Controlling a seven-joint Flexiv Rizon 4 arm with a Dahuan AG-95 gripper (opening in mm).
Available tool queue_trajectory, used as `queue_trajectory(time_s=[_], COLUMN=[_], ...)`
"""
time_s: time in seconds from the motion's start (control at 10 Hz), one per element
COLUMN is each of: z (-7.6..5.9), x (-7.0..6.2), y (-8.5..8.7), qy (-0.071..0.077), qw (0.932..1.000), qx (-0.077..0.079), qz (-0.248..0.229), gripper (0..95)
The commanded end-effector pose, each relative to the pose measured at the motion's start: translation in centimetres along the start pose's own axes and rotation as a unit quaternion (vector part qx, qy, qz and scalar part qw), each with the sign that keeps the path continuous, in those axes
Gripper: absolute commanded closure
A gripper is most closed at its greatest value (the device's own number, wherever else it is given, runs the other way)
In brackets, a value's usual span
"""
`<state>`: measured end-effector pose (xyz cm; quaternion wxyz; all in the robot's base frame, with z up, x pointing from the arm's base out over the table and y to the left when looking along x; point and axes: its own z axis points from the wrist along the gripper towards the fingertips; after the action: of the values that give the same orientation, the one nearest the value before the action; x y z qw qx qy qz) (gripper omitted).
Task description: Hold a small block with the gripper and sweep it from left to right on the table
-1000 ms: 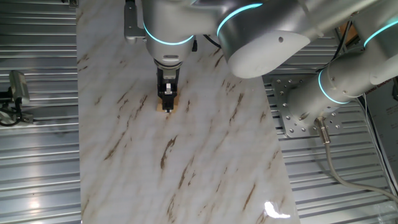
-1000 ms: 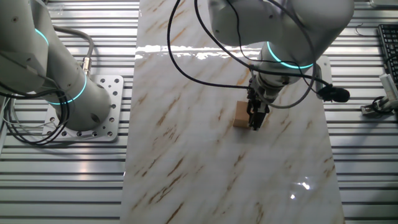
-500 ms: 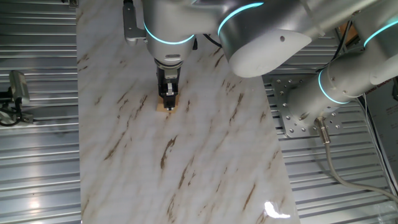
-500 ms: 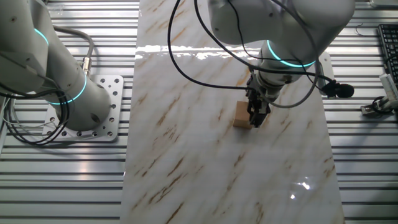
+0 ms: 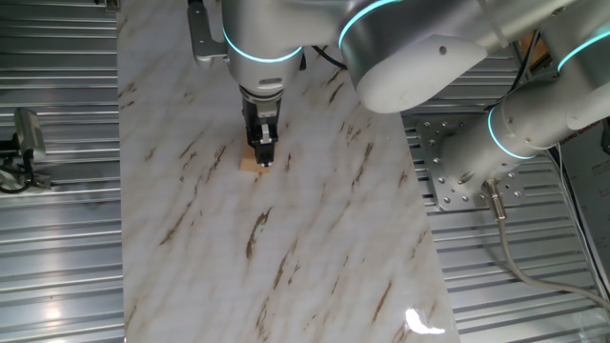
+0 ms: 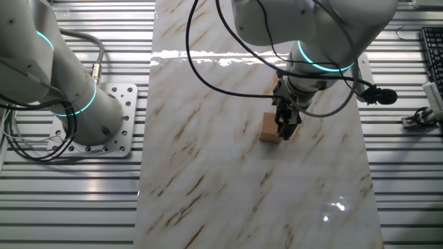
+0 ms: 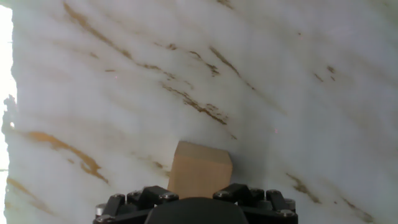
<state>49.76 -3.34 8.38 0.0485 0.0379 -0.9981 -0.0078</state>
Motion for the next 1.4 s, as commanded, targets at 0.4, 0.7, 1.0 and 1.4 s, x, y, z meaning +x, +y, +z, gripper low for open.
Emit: queue_trajectory(time_s=[0.4, 0.7, 1.0, 1.4], z=[-0.22, -0.32, -0.45, -0.57], x=[0.13, 0.20, 0.29, 0.37], y=[0.04, 0.07, 0.11, 0.14], qy=[0.003, 0.003, 0.002, 0.003], qw=[0.9996, 0.9992, 0.9987, 0.9982], qx=[-0.005, -0.014, -0.030, -0.039], qz=[-0.027, -0.037, -0.042, -0.045], gripper=[19.0, 19.0, 19.0, 19.0])
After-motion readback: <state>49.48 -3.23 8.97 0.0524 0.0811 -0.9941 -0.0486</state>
